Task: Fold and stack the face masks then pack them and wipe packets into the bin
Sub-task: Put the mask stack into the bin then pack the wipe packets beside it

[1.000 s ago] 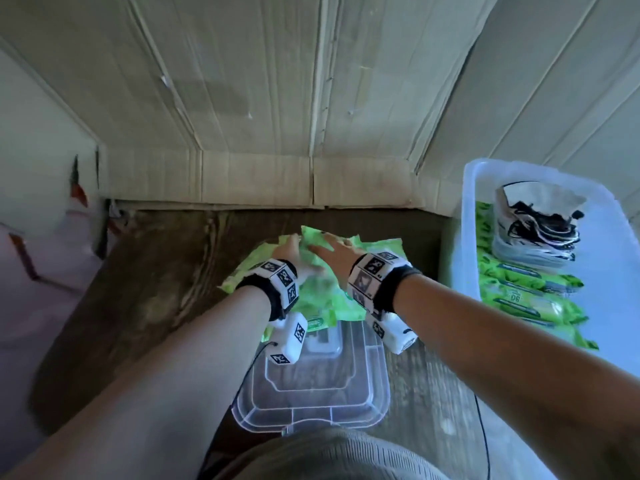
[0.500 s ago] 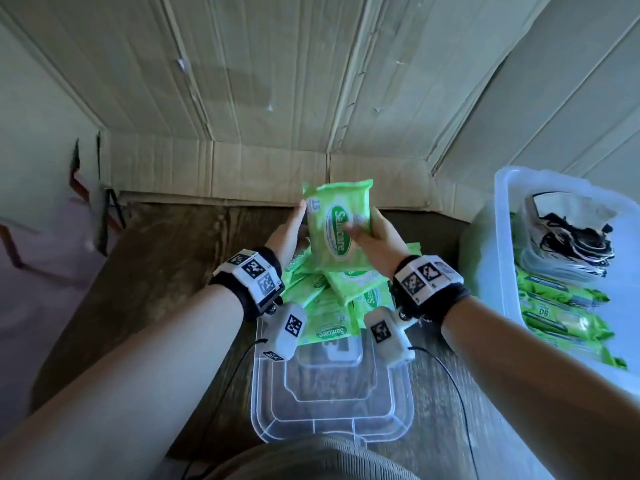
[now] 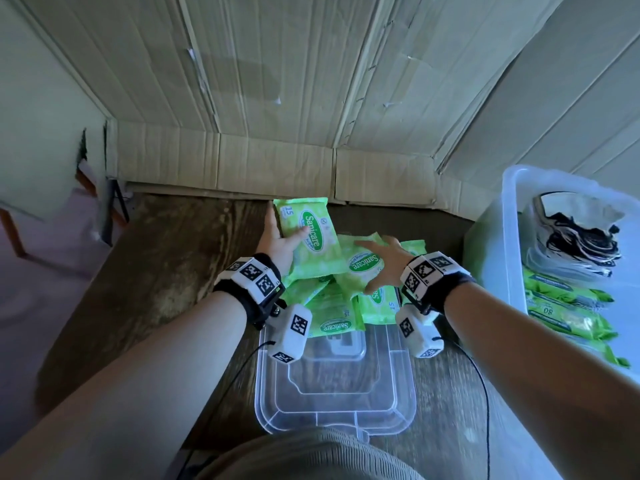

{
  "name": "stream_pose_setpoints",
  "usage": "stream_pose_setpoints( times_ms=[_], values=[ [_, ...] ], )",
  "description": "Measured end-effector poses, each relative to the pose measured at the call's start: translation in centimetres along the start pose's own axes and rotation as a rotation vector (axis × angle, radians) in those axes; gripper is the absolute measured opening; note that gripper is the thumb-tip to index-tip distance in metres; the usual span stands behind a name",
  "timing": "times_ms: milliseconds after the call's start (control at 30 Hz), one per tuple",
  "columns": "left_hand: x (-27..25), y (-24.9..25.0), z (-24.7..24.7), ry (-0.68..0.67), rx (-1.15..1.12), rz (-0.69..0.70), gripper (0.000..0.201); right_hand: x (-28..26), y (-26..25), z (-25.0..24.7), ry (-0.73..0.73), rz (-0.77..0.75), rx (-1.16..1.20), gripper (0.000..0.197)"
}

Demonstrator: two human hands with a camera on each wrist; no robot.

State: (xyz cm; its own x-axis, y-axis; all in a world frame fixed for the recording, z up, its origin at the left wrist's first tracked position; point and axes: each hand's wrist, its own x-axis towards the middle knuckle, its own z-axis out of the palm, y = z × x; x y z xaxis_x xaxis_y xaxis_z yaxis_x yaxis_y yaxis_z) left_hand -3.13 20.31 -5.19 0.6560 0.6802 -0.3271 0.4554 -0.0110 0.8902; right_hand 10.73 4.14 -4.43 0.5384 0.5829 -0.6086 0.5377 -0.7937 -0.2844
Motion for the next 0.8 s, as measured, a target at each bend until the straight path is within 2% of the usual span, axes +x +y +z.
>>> stream_pose_setpoints(
  times_ms=[100,167,233,300,333,433,567,633,700,800],
  values=[
    [-0.5,0.1,-0.3,0.023,0.042,0.107,0.077,0.2,0.4,0.6,0.015,0.014,0.003,0.099],
    [-0.6,0.1,-0.4,0.002,0.057,0.186,0.056,0.6,0.6,0.6,0.004,0.014,0.034,0.094],
    [-0.3,0.0,-0.6,-0.031,0.037,0.240,0.037,0.8,0.9,0.4,-0.001,0.032,0.164,0.079],
    [-0.1,-0.4,-0.5,-0.043,0.001,0.218,0.032,0.9,0.8,0.6,0.046,0.067,0.239,0.063],
    [0.1,-0.5,-0.4,-0.050,-0.014,0.195,0.031,1.0,0.7,0.8,0.085,0.081,0.229,0.063],
    [0.3,-0.6,-0.5,-0.056,-0.014,0.138,0.032,1.0,0.2,1.4,0.186,0.097,0.225,0.080],
    [0.1,-0.6,-0.7,-0.050,-0.039,0.075,0.036,0.3,0.1,0.0,0.271,0.107,0.493,0.088],
    [0.1,0.0,-0.8,-0.053,-0.083,0.054,0.029,-0.3,0.0,-1.4,0.353,0.066,0.484,0.081],
    [-0.2,0.9,-1.0,-0.038,-0.141,-0.025,0.027,-1.1,-0.5,-3.2,0.451,0.010,0.514,0.066],
    [-0.6,1.6,-1.3,-0.115,-0.216,-0.039,0.034,-2.9,-2.1,-5.9,0.483,-0.142,0.775,0.052]
  ],
)
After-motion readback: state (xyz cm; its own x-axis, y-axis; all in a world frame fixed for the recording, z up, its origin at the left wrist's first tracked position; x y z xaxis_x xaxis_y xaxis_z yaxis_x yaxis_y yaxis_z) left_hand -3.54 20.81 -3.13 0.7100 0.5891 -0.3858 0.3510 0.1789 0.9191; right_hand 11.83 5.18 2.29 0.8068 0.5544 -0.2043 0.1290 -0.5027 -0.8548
